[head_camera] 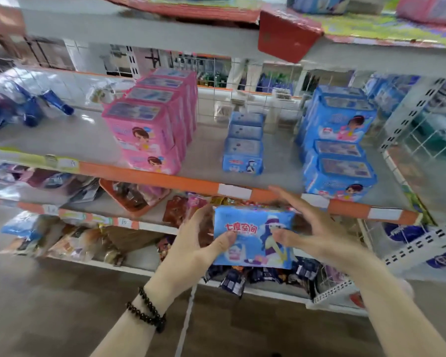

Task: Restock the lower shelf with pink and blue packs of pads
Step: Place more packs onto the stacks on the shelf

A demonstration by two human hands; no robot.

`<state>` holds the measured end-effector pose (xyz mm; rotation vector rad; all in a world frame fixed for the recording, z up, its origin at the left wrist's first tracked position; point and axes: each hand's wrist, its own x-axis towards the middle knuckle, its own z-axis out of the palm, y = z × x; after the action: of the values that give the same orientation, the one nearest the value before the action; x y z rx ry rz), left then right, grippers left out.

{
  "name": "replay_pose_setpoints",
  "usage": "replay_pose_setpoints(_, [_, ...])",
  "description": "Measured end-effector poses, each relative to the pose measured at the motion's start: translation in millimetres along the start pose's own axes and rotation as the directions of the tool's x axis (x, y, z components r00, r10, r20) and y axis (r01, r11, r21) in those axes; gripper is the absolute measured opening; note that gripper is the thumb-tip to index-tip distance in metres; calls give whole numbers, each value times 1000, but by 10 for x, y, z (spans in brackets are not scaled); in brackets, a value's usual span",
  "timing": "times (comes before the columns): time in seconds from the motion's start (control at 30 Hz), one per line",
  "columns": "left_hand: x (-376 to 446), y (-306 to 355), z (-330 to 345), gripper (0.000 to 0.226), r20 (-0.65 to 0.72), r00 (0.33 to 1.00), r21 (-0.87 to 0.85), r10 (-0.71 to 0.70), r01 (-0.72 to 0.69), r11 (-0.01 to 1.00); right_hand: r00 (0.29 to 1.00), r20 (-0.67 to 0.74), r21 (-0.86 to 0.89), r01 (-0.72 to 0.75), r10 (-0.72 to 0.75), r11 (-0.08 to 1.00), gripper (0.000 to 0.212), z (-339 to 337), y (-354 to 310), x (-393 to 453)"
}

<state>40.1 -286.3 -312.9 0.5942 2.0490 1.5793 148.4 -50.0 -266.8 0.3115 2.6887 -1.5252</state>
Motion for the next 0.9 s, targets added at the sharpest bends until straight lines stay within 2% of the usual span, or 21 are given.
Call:
replay_pose_setpoints(0.1, [-35,-128,-166,89,5,1000,-36,-14,14,999,992,-84,108,-88,98,990,78,215,-18,-11])
replay_pose_setpoints(0.2, [-51,-195,-286,70,12,1000,1,12,-12,1000,982,-103,153,-140,157,978,72,421,-39,-42])
replay_pose_setpoints(0.3, [-70,-202,-347,53,42,999,56,9,-11,998,977,-98,224,-163,188,961,84,602,-34,-58])
replay_pose_setpoints(0.37, [-80,-241,-365,55,57,998,66,-20,16,998,969,-106,279,-186,222,942,90,665,-2,-81])
replay_pose_setpoints(0.4, [-88,-241,-369,63,74,997,57,-29,25,998,968,-107,289,-188,227,939,89,681,6,-95])
replay_pose_setpoints(0.47, [-86,-261,-353,85,103,992,31,-65,62,998,965,-120,295,-191,234,936,76,681,42,-107])
replay_pose_setpoints(0.5, [-75,-269,-329,88,111,990,23,-86,84,996,964,-126,304,-189,236,934,73,672,57,-108])
replay_pose_setpoints(0.63, [-18,-230,-197,45,77,993,32,-89,87,996,959,-149,329,-181,240,927,61,615,182,-45])
replay_pose_setpoints(0.7, [22,-168,-140,41,69,993,-2,-100,101,995,958,-150,371,-176,246,912,52,564,229,19])
replay_pose_setpoints(0.8, [108,-48,-43,40,92,979,-160,-182,195,968,963,-137,366,-167,231,915,32,478,272,166])
replay_pose_setpoints(0.9, [223,62,57,34,49,967,-228,-252,256,939,974,-117,346,-144,196,927,67,421,388,326])
